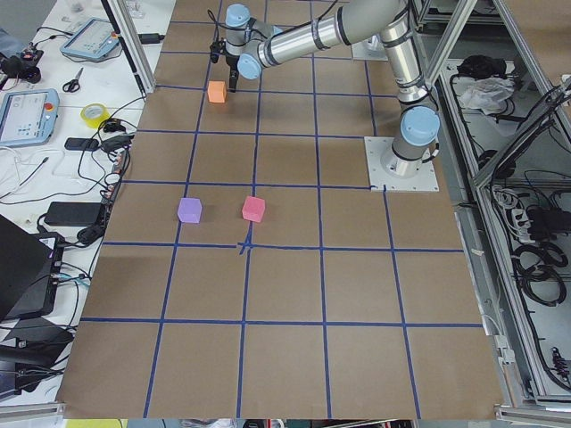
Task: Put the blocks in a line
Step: 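Reach the left gripper over to the orange cube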
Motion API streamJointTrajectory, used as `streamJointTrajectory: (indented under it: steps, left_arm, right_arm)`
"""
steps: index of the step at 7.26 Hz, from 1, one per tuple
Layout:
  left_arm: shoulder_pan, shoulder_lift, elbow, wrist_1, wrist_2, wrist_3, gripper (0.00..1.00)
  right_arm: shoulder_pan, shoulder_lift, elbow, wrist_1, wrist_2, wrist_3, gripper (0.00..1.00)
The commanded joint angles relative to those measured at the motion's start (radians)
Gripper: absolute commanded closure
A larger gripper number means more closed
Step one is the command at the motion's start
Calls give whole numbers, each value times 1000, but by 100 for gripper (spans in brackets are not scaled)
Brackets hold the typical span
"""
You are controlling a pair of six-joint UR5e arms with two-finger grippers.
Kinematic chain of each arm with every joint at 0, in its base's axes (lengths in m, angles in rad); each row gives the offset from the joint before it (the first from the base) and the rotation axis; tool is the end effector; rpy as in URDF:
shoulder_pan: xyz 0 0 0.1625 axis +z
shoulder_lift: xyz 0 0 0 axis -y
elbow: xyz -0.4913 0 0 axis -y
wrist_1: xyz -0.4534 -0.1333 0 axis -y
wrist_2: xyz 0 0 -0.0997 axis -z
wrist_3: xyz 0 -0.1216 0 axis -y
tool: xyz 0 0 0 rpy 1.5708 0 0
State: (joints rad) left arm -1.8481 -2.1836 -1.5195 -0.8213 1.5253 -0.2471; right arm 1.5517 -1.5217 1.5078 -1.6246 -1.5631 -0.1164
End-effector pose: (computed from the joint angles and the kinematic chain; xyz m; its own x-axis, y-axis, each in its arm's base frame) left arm -0.3490 -0.7189 0.2223 -0.9951 0.0420 0.0890 0.0263 0.9850 -0.1703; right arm 0.1230 -0.5876 0.5449 -0.9952 -0.0974 0.0002 -0.0972 0.9929 -0.0681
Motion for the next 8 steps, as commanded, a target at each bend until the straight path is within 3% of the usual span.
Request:
streamJointTrajectory:
  steps: [1, 3, 4, 5, 7, 8]
  left_arm:
    - [0, -71, 34, 51, -5, -23, 0]
    - [1, -105, 47, 73, 6, -12, 5]
    - [0, -98, 51, 103, 4, -12, 29]
    - [1, -96, 62, 106, 6, -12, 34]
    - [1, -108, 94, 122, -2, -15, 34]
    - [1, -111, 93, 122, -2, -17, 25]
  right_arm:
    - [1, -17, 11, 38, -2, 1, 0]
    - [1, -26, 14, 42, 5, 1, 0]
    - [1, -26, 15, 42, 5, 1, 0]
    - [1, -29, 15, 42, 2, 1, 0]
    - [1, -29, 18, 42, -3, 1, 0]
    - [1, -29, 18, 40, -3, 1, 0]
